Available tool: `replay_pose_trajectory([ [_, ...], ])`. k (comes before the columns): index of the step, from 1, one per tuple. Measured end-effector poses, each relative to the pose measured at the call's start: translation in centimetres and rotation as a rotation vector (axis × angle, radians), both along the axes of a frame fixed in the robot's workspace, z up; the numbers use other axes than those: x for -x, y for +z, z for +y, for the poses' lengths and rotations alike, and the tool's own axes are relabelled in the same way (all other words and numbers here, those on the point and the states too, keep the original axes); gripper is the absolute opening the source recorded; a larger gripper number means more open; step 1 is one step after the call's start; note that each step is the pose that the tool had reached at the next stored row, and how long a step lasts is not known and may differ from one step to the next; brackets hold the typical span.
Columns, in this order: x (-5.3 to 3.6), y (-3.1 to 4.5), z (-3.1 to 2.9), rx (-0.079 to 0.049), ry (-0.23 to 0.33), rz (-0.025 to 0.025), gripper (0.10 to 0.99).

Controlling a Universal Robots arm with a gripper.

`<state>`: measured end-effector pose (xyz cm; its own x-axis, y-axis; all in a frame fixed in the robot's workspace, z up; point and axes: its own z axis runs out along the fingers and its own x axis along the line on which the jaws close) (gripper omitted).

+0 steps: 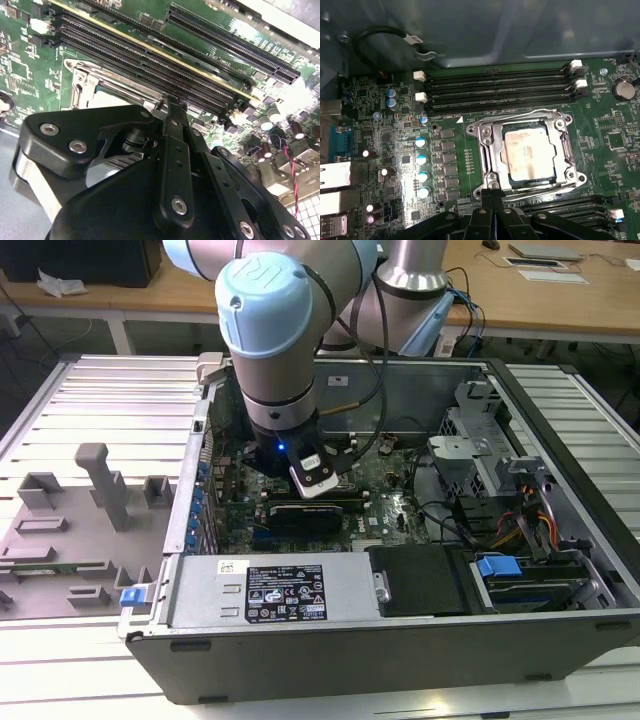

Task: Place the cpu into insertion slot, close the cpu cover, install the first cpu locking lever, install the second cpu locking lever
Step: 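Install the second cpu locking lever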

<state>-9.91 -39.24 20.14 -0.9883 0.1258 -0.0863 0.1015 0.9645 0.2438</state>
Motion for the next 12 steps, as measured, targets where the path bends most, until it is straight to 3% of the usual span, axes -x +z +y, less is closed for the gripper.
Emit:
replay_pose_trajectory([
  [10,0.30,-0.15,0.24,-0.003,0.000,-0.0011,0.106],
  [12,0.31,-0.26,0.26,-0.010,0.000,-0.0017,0.106],
])
